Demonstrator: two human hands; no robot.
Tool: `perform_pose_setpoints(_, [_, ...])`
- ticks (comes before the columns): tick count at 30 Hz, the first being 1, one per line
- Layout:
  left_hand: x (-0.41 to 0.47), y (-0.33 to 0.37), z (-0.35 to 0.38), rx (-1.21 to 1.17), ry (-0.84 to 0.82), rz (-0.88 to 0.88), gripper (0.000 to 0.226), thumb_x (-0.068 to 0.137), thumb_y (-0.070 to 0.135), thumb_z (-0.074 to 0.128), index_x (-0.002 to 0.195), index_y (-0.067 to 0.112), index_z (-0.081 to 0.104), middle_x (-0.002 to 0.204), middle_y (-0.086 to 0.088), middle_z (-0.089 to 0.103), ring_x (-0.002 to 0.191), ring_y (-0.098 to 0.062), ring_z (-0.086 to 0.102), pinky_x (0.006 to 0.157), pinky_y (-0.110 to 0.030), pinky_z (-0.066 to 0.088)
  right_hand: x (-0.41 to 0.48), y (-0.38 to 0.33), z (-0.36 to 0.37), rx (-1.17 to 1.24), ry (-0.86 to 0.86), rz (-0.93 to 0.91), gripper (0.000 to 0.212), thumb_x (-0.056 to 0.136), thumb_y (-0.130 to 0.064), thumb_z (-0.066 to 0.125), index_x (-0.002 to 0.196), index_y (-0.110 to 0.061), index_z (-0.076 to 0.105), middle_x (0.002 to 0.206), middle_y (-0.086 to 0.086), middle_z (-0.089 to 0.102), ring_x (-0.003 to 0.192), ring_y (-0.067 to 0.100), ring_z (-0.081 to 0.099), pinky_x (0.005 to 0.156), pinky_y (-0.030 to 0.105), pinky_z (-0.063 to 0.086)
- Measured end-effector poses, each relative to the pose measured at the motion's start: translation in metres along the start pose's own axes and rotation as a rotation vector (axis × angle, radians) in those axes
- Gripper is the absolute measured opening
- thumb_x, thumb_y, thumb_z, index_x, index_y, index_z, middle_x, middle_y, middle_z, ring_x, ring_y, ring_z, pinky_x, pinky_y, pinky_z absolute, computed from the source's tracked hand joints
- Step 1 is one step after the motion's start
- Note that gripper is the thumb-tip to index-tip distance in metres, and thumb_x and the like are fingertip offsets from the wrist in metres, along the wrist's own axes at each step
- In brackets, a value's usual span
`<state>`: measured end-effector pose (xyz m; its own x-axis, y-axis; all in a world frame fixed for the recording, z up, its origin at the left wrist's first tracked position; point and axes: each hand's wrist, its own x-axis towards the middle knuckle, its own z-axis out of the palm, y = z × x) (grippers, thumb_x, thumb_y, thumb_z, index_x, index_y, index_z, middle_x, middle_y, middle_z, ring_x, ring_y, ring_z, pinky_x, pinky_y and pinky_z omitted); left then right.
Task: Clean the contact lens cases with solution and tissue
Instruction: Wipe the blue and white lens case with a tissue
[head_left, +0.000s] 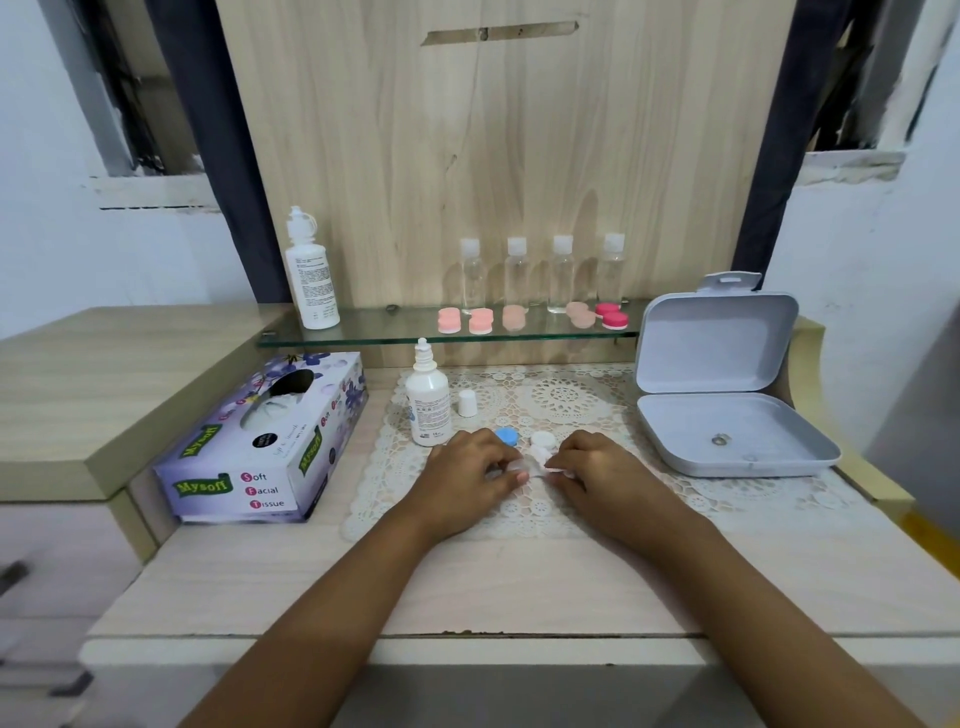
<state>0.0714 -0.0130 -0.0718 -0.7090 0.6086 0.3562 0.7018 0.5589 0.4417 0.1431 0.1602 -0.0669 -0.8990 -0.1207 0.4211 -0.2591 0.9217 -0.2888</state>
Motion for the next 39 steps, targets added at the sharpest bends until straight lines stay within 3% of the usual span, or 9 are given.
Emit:
perform_pose_setpoints(3, [0.0, 0.0, 0.0, 0.008, 0.009, 0.001, 0.026, 0.089, 0.038, 0.057, 0.107, 0.022, 0.067, 0.104, 0.005, 0.06, 0.099, -0.013, 0.048, 0.093, -0.038, 0.039, 0.0, 0.0, 0.0, 0.002, 0.001, 0.003, 0.02, 0.091, -0.019, 0.053, 0.102, -0.008, 0.065, 0.104, 0.009, 0.059, 0.101, 0.025, 0.052, 0.087, 0.037, 0.043])
perform_pose_setpoints(10, [0.001, -0.001, 0.0, 0.001, -0.004, 0.01, 0.024, 0.089, 0.037, 0.057, 0.106, 0.022, 0.067, 0.102, 0.007, 0.06, 0.099, -0.013, 0.05, 0.093, -0.041, 0.04, -0.003, 0.009, 0.001, 0.126, 0.035, -0.01, 0.015, 0.086, -0.02, 0.064, 0.097, -0.014, 0.071, 0.09, -0.011, 0.05, 0.086, 0.01, 0.05, 0.077, 0.022, 0.039])
perform_pose_setpoints(15, [0.002, -0.002, 0.0, 0.0, -0.01, 0.017, 0.023, 0.089, 0.035, 0.058, 0.105, 0.022, 0.067, 0.1, 0.006, 0.059, 0.098, -0.014, 0.051, 0.091, -0.042, 0.041, -0.005, 0.006, 0.002, -0.029, 0.026, 0.015, 0.023, 0.091, -0.031, 0.053, 0.105, -0.022, 0.068, 0.099, -0.001, 0.057, 0.095, 0.025, 0.052, 0.081, 0.036, 0.044])
perform_pose_setpoints(18, [0.002, -0.002, 0.0, 0.004, -0.006, 0.018, 0.023, 0.089, 0.035, 0.058, 0.104, 0.021, 0.068, 0.101, 0.004, 0.06, 0.098, -0.016, 0.052, 0.09, -0.042, 0.042, -0.004, 0.0, 0.0, -0.168, -0.002, 0.031, 0.031, 0.095, -0.034, 0.042, 0.112, -0.022, 0.064, 0.107, 0.002, 0.055, 0.104, 0.024, 0.049, 0.084, 0.035, 0.042])
perform_pose_setpoints(22, [0.001, -0.001, 0.0, 0.012, 0.0, 0.014, 0.023, 0.089, 0.036, 0.058, 0.104, 0.021, 0.068, 0.102, 0.004, 0.06, 0.099, -0.015, 0.052, 0.09, -0.041, 0.042, -0.001, -0.005, 0.002, -0.188, 0.035, -0.01, 0.046, 0.084, -0.041, 0.032, 0.087, -0.01, 0.067, 0.085, 0.008, 0.059, 0.081, 0.031, 0.06, 0.064, 0.038, 0.049])
perform_pose_setpoints(28, [0.001, -0.002, 0.001, 0.007, -0.005, 0.007, 0.025, 0.09, 0.036, 0.057, 0.106, 0.02, 0.067, 0.104, 0.005, 0.06, 0.1, -0.015, 0.052, 0.092, -0.042, 0.041, -0.003, 0.001, 0.0, 0.023, 0.038, 0.04, 0.014, 0.087, -0.027, 0.059, 0.096, -0.018, 0.065, 0.098, -0.002, 0.053, 0.092, 0.022, 0.054, 0.077, 0.035, 0.044])
perform_pose_setpoints(39, [0.0, -0.001, 0.001, -0.001, 0.001, 0.005, 0.023, 0.089, 0.035, 0.058, 0.105, 0.02, 0.067, 0.103, 0.004, 0.06, 0.1, -0.016, 0.051, 0.092, -0.041, 0.041, -0.005, -0.003, 0.004, -0.06, 0.018, 0.098, 0.027, 0.092, -0.031, 0.05, 0.11, -0.016, 0.064, 0.105, 0.005, 0.053, 0.101, 0.026, 0.05, 0.084, 0.037, 0.043])
